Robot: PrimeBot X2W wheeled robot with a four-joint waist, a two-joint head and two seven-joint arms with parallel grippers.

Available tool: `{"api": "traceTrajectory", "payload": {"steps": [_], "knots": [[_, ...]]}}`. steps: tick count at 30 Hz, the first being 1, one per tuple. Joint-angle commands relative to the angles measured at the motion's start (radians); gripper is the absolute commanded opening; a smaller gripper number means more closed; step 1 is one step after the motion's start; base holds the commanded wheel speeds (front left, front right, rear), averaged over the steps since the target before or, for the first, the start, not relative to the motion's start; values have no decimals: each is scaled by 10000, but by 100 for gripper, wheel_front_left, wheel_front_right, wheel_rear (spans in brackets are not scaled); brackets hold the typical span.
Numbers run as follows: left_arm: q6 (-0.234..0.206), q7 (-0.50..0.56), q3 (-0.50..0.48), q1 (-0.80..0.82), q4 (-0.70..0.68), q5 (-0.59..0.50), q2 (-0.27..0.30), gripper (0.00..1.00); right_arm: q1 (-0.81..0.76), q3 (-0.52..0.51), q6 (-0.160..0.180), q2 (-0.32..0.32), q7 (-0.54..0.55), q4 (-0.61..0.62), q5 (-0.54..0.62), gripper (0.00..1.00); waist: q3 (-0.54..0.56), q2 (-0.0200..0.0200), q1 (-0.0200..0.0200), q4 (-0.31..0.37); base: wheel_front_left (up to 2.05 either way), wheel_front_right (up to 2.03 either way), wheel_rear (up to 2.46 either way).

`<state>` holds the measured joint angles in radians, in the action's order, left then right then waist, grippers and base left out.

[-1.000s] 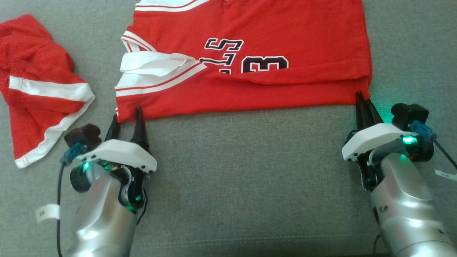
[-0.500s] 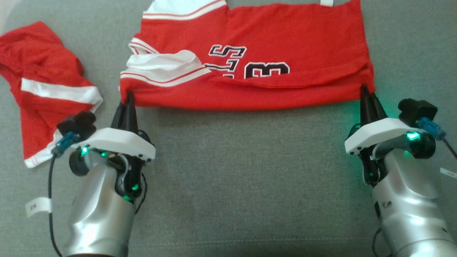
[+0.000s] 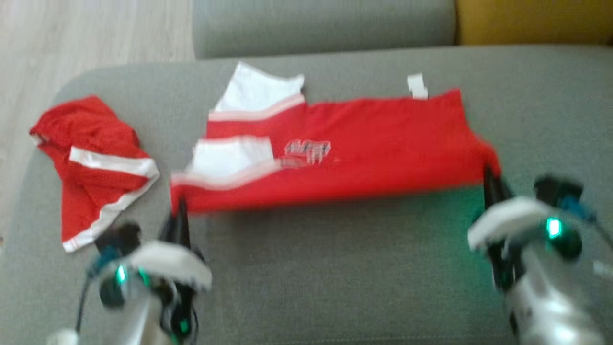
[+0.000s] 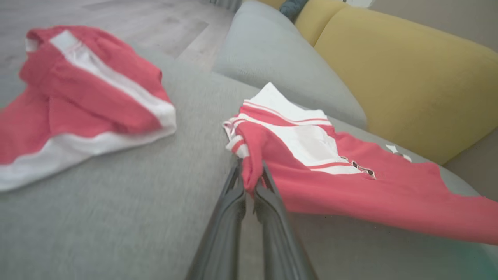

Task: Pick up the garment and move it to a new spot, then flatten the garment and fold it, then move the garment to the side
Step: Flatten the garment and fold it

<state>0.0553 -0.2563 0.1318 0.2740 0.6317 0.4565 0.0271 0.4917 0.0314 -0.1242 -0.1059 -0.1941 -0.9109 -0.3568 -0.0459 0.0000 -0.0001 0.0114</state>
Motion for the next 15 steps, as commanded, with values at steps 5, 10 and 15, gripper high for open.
{"api": "traceTrajectory", "payload": {"steps": [5, 10, 15], "knots": [[-252, -55, 365, -978, -343, 562, 231, 0, -1215, 395, -65, -204, 104, 442, -262, 0, 438, 0, 1, 34, 0, 0, 0], [-588, -55, 1024, -1645, -612, 894, 231, 91, -2040, 230, -65, -262, 209, 862, -334, 71, 220, 0, 1, 37, 0, 0, 0], [-900, -55, 1110, -1185, -1088, 260, 231, 100, -1888, -167, -65, -257, 176, 1388, 151, 100, -183, 0, 1, 23, 0, 0, 0]]}}
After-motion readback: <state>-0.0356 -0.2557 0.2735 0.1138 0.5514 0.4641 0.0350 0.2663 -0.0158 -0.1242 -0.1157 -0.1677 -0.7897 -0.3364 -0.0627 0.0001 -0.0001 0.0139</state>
